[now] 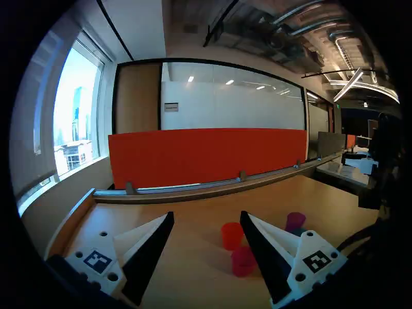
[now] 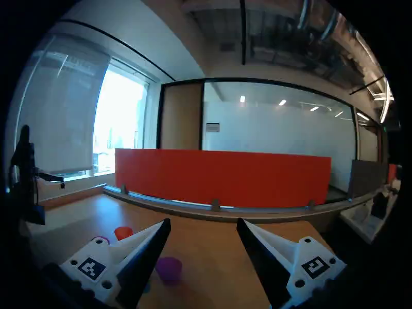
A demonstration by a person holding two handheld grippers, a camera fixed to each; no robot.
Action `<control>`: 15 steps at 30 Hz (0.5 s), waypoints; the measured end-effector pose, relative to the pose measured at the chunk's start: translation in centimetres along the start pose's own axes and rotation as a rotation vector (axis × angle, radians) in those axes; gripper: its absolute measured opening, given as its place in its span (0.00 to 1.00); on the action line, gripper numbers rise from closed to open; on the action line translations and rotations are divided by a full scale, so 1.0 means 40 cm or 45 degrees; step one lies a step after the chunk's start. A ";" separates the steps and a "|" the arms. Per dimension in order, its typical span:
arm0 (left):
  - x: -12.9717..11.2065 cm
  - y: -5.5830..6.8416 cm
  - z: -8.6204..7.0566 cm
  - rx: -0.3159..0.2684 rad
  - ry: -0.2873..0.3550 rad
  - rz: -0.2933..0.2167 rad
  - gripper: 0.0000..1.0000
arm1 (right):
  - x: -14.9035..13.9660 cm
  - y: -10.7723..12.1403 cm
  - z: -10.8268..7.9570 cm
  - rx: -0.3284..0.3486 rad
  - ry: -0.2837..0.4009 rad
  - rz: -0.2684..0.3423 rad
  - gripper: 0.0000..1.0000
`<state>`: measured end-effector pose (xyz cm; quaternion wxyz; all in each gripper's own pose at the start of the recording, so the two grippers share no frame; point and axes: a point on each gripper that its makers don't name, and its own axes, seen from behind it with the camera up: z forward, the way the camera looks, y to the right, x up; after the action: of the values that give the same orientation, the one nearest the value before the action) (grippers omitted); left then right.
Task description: Pour water
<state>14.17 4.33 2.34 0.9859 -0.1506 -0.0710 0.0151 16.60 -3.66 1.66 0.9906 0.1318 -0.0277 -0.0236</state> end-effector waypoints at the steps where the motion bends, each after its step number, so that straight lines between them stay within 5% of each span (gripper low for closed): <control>1: 0.005 0.006 0.002 -0.018 -0.002 -0.001 0.95 | 0.002 -0.012 0.001 0.032 -0.006 -0.007 0.99; 15: 0.054 0.101 -0.006 -0.280 -0.002 -0.068 0.95 | 0.031 -0.134 0.004 0.360 -0.059 -0.007 0.99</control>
<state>16.32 8.21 1.21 0.9634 -0.2560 -0.0770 -0.0187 17.61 -8.94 0.49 0.9611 0.2697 -0.0533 -0.0252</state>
